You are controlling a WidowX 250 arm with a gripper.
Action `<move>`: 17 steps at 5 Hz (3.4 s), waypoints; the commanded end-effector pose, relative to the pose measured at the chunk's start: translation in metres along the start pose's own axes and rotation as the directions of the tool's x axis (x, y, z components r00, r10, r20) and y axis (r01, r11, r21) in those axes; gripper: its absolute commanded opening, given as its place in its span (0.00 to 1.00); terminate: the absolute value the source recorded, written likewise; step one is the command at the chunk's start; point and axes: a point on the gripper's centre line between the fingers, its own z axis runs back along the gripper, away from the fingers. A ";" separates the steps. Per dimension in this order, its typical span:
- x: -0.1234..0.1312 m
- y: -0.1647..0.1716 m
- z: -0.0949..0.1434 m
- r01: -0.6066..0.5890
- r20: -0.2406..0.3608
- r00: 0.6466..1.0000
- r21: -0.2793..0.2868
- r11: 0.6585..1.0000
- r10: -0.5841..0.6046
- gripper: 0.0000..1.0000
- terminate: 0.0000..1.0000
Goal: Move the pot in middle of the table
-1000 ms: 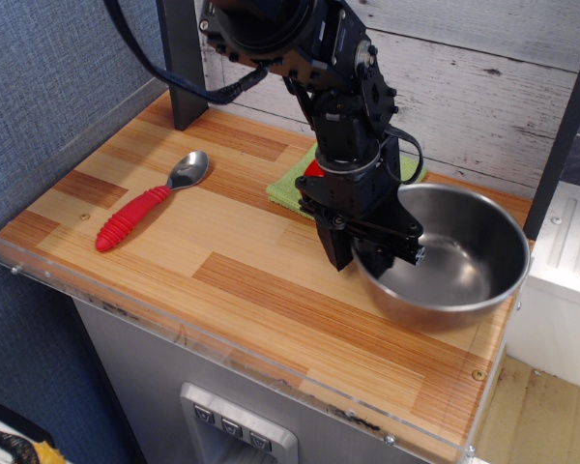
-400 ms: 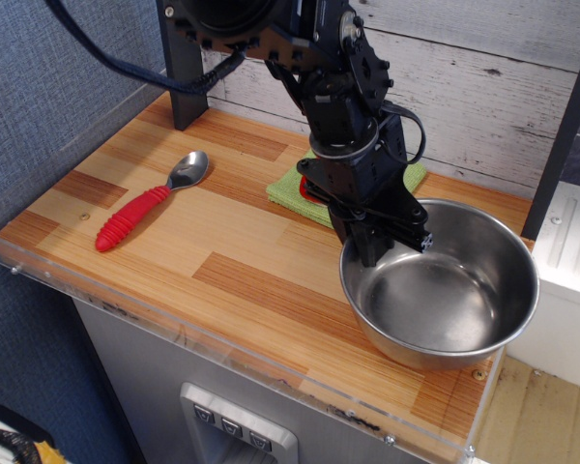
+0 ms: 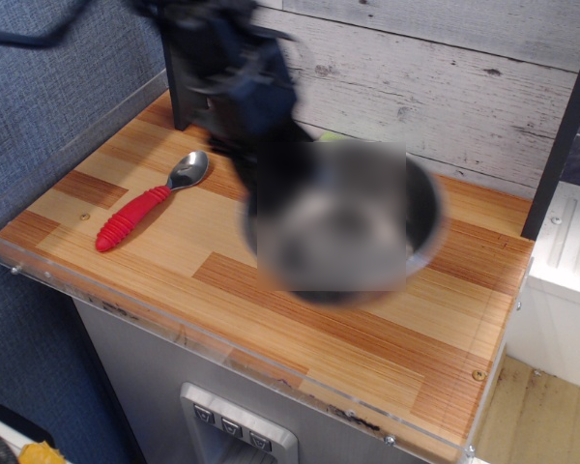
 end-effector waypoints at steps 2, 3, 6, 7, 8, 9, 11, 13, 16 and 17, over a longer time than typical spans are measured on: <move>-0.023 0.094 0.010 -0.139 -0.169 0.972 0.155 0.978 0.165 0.00 0.00; -0.025 0.102 -0.002 -0.138 -0.204 0.964 0.164 0.977 0.171 0.00 0.00; -0.026 0.112 -0.019 -0.064 -0.112 0.990 0.197 0.978 0.087 0.00 0.00; -0.026 0.114 -0.022 -0.066 -0.116 0.989 0.191 0.979 0.089 0.00 0.00; -0.026 0.116 -0.022 -0.083 -0.120 0.987 0.198 0.977 0.108 0.00 0.00; -0.025 0.112 -0.014 -0.077 -0.103 0.990 0.213 0.974 0.101 1.00 0.00; -0.022 0.097 0.007 -0.062 -0.045 0.996 0.252 0.966 0.076 1.00 0.00; -0.016 0.070 0.028 -0.072 -0.023 0.997 0.222 0.972 0.079 1.00 0.00; -0.007 0.027 0.038 -0.041 -0.092 0.994 0.143 0.989 0.054 1.00 0.00; -0.007 0.033 0.039 -0.004 -0.128 0.992 0.130 0.992 0.021 1.00 0.00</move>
